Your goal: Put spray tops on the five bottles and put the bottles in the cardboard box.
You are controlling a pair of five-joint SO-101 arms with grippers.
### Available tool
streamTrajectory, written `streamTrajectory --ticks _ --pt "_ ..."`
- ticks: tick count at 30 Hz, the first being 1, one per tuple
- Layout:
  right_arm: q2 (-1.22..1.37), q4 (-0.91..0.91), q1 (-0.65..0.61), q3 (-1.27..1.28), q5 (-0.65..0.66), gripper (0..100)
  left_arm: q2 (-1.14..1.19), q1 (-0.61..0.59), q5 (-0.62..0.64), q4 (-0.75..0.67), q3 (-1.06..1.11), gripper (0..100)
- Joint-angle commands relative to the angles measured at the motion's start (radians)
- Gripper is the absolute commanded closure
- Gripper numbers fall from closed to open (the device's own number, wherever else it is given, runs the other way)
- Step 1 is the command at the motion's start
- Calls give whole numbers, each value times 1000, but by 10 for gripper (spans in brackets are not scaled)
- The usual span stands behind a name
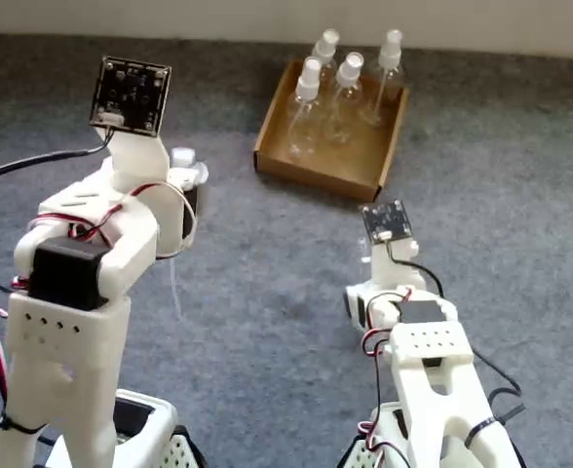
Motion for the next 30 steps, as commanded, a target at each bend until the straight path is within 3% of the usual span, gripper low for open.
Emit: streamTrajectory --ticks 1,3,9,14,21,30 --pt "-21 -70 -77 -130 -40 994 -31 -8 0 -140 -71 997" --pt "-67 -191 -114 -148 3 994 -31 -8 37 -192 -76 997" --pt "-361 -346 -131 114 38 994 -33 102 64 -292 -76 997" --pt "-687 -303 -189 317 41 994 -38 205 64 -399 -97 997" --pt "-1084 -33 -219 446 41 994 -31 262 66 -362 -202 996" --pt "-1104 19 -278 444 37 994 -28 358 101 -446 -157 996"
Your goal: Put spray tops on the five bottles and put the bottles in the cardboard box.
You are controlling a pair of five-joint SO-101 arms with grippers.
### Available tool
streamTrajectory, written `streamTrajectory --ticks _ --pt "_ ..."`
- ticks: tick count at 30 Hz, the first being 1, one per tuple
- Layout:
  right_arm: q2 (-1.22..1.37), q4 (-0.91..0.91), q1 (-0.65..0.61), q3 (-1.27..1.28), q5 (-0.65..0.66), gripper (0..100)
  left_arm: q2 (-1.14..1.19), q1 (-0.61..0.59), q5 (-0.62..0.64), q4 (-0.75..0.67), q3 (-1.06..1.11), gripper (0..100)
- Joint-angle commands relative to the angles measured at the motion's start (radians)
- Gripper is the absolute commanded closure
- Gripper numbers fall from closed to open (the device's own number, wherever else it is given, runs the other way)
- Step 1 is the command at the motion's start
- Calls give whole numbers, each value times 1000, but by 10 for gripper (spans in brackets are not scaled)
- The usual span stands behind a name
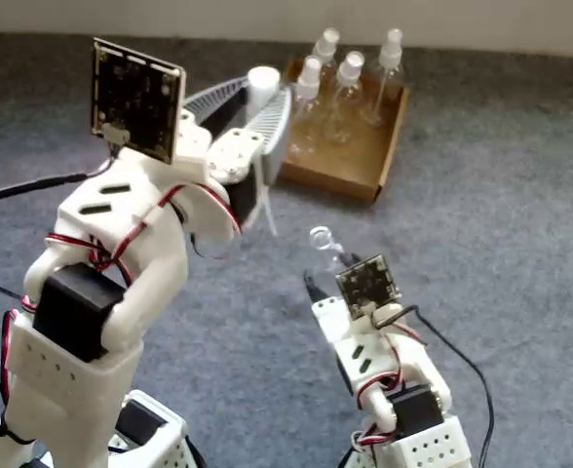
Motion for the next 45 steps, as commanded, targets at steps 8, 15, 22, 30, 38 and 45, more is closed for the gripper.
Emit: streamTrajectory --ticks 8,15,22,30,38,45 --pt "-22 5 -33 -85 -31 994 -12 59 28 -224 79 996" --pt "-22 5 -35 -160 -51 994 -12 61 29 -226 96 996" --pt "-22 54 -96 -170 -72 994 -12 61 31 -229 105 996" --pt "-22 58 -94 -170 -72 994 -13 124 31 -222 111 996" --pt "-24 59 -73 -188 -75 994 -15 116 28 -189 110 996" --pt "-24 61 -58 -180 -74 994 -15 64 29 -193 102 996"
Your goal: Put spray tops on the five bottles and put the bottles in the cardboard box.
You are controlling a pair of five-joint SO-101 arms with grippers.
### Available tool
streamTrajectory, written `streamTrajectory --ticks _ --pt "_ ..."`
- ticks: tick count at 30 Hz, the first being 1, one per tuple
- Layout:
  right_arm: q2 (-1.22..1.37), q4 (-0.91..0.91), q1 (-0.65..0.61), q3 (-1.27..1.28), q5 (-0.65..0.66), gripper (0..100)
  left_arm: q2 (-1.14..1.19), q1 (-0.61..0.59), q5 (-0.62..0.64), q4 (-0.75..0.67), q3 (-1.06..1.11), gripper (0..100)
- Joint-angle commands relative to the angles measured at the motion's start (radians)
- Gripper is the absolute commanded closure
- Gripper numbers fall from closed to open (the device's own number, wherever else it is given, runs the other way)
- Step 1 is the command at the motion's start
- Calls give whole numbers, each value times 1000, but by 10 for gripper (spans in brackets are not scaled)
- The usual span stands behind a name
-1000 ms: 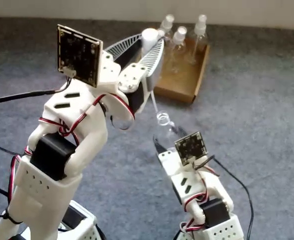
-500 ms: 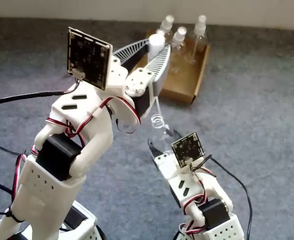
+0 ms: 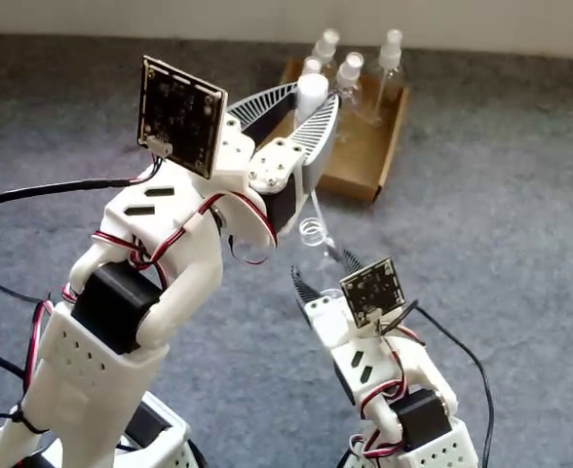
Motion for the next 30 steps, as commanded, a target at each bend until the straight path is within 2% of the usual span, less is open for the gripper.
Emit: streamTrajectory --ticks 1,20,30 --pt "-8 5 15 -44 -5 994 -18 -51 11 -3 -18 996" --pt "-8 2 13 -47 -3 994 -15 -51 11 23 -113 996" --pt "-8 2 13 -50 -5 994 -16 -48 12 26 -1 996"
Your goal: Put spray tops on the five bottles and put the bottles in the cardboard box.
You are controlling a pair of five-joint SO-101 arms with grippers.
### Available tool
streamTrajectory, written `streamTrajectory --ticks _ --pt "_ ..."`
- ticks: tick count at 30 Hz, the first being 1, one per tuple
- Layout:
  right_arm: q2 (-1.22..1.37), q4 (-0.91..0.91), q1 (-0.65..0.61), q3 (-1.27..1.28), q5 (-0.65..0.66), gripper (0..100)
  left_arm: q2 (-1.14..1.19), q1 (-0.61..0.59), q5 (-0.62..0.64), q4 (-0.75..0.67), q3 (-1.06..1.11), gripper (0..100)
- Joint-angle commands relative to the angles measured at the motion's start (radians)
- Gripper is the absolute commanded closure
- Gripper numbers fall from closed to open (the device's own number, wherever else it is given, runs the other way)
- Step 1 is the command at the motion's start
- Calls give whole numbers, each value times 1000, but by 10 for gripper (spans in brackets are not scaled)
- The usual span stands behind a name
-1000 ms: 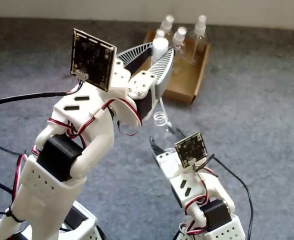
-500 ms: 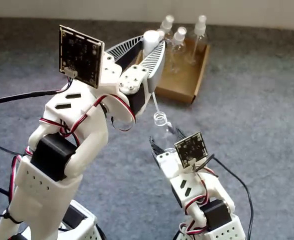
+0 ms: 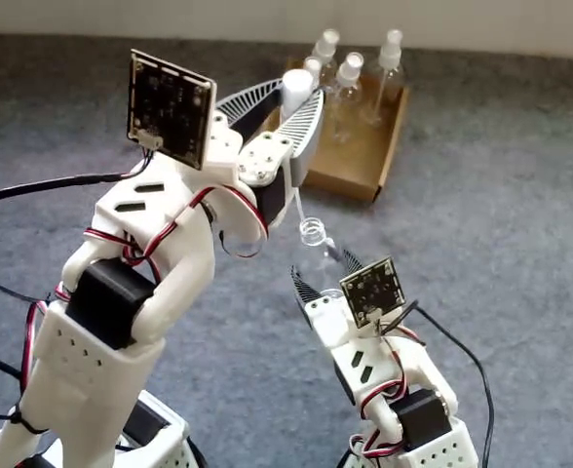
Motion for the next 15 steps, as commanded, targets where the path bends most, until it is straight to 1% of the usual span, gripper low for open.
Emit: streamTrajectory --ticks 1,9,13,15 --pt "-8 2 10 -50 -5 994 -15 5 12 -2 15 996" --pt "-8 -1 12 -79 -8 994 -22 94 15 -2 82 996" --pt "-8 -1 16 -154 -11 994 -16 88 118 3 85 996" --pt "-7 -1 18 -202 -38 994 -22 88 124 3 104 996"
